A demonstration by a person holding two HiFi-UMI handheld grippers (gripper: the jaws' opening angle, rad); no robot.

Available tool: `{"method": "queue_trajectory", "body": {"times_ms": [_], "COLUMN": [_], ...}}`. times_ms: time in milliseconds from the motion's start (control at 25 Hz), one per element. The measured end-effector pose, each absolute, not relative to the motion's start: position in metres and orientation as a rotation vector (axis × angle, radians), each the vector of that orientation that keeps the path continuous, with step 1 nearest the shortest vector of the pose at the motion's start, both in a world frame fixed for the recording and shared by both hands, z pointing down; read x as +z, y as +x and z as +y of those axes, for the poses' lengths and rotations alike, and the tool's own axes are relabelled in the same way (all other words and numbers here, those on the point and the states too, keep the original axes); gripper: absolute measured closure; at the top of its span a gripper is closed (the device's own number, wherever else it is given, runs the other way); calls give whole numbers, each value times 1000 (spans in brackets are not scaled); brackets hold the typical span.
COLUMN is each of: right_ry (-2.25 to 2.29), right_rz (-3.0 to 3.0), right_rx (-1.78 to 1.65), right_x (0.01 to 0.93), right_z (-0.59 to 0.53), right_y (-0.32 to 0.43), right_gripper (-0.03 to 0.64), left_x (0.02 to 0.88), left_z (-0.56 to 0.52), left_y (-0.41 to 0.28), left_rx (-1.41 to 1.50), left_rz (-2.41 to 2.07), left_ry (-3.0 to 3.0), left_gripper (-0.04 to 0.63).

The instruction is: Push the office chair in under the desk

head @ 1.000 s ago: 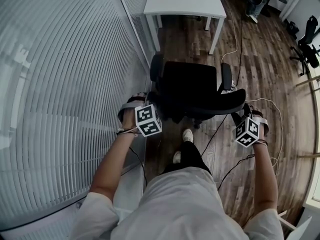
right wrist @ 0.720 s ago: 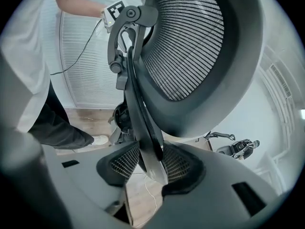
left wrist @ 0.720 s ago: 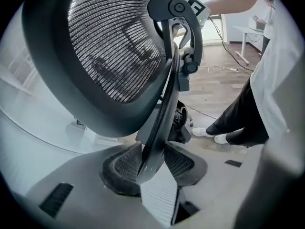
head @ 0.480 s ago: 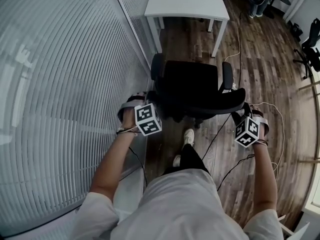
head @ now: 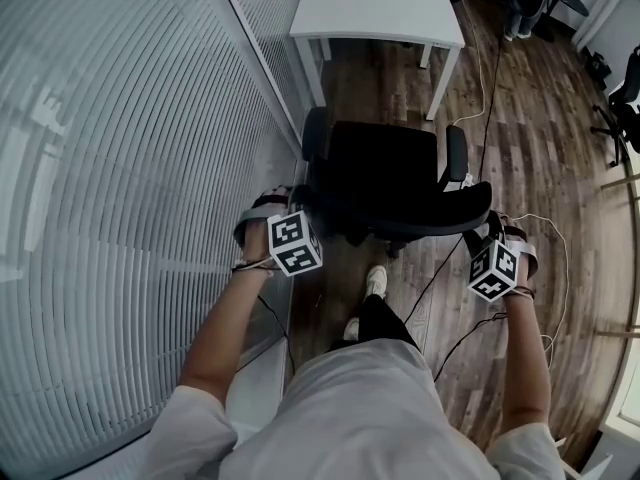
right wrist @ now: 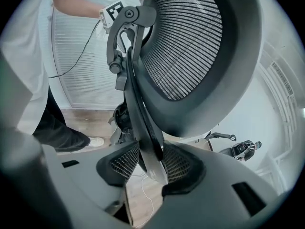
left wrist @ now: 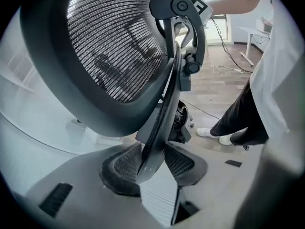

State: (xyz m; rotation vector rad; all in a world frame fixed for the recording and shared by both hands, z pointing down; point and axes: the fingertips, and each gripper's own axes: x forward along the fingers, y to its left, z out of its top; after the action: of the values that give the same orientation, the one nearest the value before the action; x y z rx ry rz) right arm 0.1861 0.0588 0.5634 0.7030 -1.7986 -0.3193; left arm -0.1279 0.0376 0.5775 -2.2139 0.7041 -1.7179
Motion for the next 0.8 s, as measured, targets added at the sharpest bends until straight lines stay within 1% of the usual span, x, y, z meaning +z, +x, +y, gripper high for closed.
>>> {"method": "queue_trajectory", "body": {"times_ms": [800], "right_ry": [683], "right_rz": [-1819], "right_rx": [-335], "right_x": [566], "right_z": [23], "right_y": [189], "right_gripper": [450], "left_x": [579], "left_z": [11], "left_y": [-126], "left_rx": [-1737], "left_rz": [723], "left_ry": [-2226], "left_gripper": [434]}}
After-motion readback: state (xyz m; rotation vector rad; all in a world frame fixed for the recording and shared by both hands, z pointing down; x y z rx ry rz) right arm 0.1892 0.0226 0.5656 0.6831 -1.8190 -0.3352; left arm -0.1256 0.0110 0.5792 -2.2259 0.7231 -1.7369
